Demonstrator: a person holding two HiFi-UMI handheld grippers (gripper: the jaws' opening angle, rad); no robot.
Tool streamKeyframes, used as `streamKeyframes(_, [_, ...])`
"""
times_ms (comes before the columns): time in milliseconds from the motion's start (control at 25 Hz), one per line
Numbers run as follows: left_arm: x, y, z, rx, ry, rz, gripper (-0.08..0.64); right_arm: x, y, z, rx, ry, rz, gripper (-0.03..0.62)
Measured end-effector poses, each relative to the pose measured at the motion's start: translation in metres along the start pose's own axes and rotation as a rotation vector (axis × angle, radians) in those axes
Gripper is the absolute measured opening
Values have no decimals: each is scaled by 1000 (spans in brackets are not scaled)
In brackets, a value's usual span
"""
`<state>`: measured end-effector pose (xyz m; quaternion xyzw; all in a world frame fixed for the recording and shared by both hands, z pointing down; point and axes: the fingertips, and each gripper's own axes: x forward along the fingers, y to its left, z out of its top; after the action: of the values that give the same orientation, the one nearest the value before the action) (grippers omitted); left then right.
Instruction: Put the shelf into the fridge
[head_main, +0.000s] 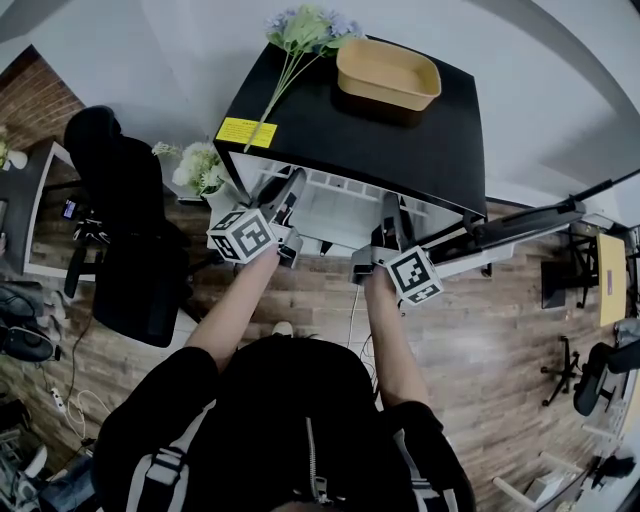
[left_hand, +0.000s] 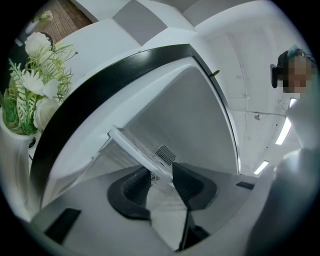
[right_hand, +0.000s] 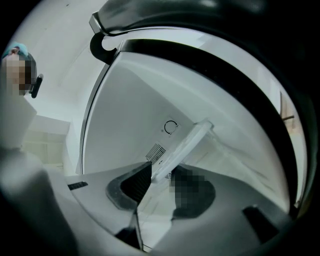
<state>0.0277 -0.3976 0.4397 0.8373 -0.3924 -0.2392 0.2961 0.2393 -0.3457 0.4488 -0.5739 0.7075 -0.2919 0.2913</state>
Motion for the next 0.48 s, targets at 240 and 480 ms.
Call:
streamKeyframes(240, [4,2,1,-12,1,9,147,5,-2,1,13,-9,-18,124])
streamKeyframes(480, [4,2,1,-6,-2,10,149,5,-1,1,27,3,6,127])
